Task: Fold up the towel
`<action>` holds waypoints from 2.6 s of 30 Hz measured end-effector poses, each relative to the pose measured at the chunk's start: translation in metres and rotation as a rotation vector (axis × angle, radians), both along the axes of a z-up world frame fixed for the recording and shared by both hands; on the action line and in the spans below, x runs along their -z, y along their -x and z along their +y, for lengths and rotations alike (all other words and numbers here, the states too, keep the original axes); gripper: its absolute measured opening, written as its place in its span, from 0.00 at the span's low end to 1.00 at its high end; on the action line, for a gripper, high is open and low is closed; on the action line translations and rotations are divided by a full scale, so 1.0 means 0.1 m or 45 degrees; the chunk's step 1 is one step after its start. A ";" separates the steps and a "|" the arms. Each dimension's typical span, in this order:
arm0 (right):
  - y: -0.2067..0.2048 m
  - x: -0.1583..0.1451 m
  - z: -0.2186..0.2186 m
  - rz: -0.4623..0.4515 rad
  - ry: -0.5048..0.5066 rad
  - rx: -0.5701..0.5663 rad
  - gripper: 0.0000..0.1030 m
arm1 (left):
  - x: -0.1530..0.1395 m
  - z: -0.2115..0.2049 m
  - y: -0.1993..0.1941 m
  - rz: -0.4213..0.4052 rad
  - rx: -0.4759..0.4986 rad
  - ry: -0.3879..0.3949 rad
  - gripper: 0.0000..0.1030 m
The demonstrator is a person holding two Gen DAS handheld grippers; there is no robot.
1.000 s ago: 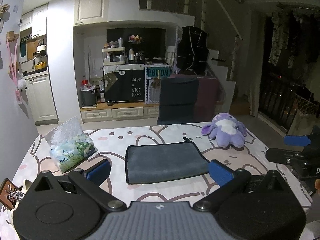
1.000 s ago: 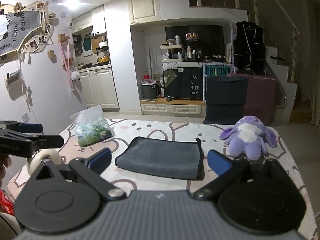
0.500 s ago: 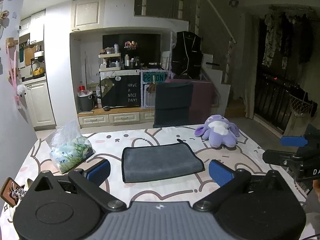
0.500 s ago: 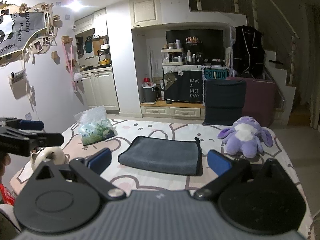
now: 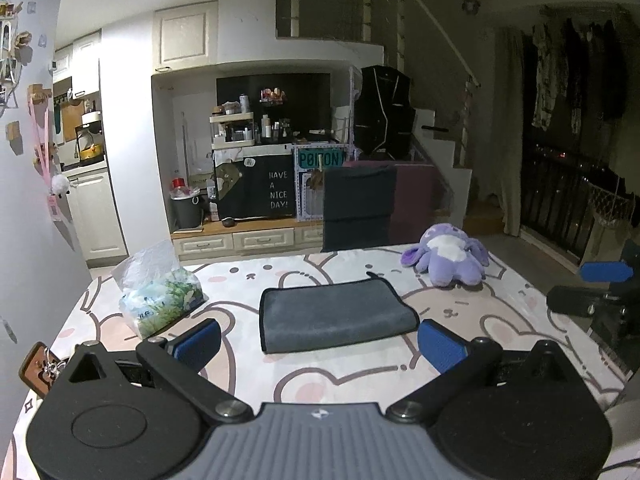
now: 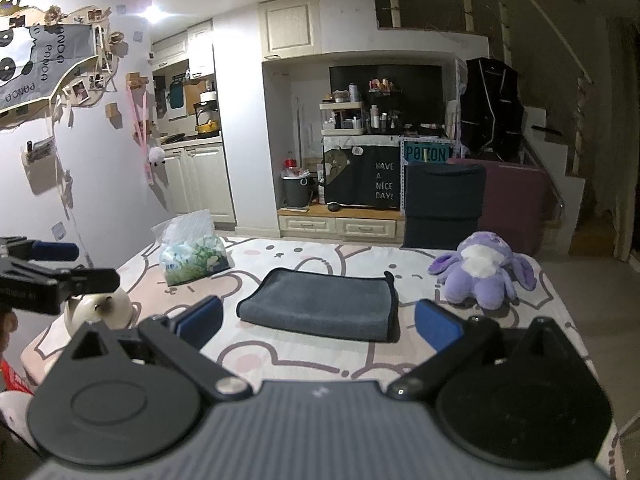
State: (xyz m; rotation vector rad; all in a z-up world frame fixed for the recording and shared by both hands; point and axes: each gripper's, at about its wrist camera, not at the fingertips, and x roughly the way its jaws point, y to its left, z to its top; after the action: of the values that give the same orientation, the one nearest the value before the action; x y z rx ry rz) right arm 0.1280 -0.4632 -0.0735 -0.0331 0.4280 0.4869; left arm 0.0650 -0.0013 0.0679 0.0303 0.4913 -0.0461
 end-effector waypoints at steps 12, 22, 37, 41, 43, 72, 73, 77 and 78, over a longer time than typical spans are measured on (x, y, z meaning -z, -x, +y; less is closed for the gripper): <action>0.20 0.20 -0.08 0.039 -0.022 0.025 1.00 | 0.28 0.04 0.19 0.051 0.016 0.046 1.00; 0.39 0.36 -0.04 0.046 0.061 0.019 1.00 | 0.42 0.05 0.35 0.072 -0.010 0.027 1.00; 0.53 0.53 -0.09 0.077 0.071 0.025 1.00 | 0.50 0.05 0.55 0.074 -0.038 0.011 1.00; 0.53 0.53 -0.10 0.080 0.064 0.022 1.00 | 0.53 0.06 0.56 0.089 -0.032 0.039 1.00; 0.53 0.54 -0.10 0.078 0.069 0.016 1.00 | 0.54 0.05 0.56 0.090 -0.024 0.034 1.00; 0.49 0.65 -0.04 0.101 0.088 -0.020 1.00 | 0.61 0.05 0.56 0.123 -0.008 0.057 1.00; 0.48 0.65 -0.03 0.104 0.086 -0.021 1.00 | 0.61 0.05 0.56 0.123 -0.009 0.058 1.00; 0.49 0.66 -0.03 0.108 0.082 -0.025 1.00 | 0.61 0.05 0.56 0.124 -0.009 0.057 1.00; 0.49 0.66 -0.03 0.108 0.080 -0.026 1.00 | 0.61 0.05 0.56 0.124 -0.009 0.057 1.00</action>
State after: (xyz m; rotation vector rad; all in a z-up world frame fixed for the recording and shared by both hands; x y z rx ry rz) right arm 0.0794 -0.4663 -0.1396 -0.0780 0.5263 0.4960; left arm 0.0089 0.0039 0.0065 -0.0180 0.5872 -0.0516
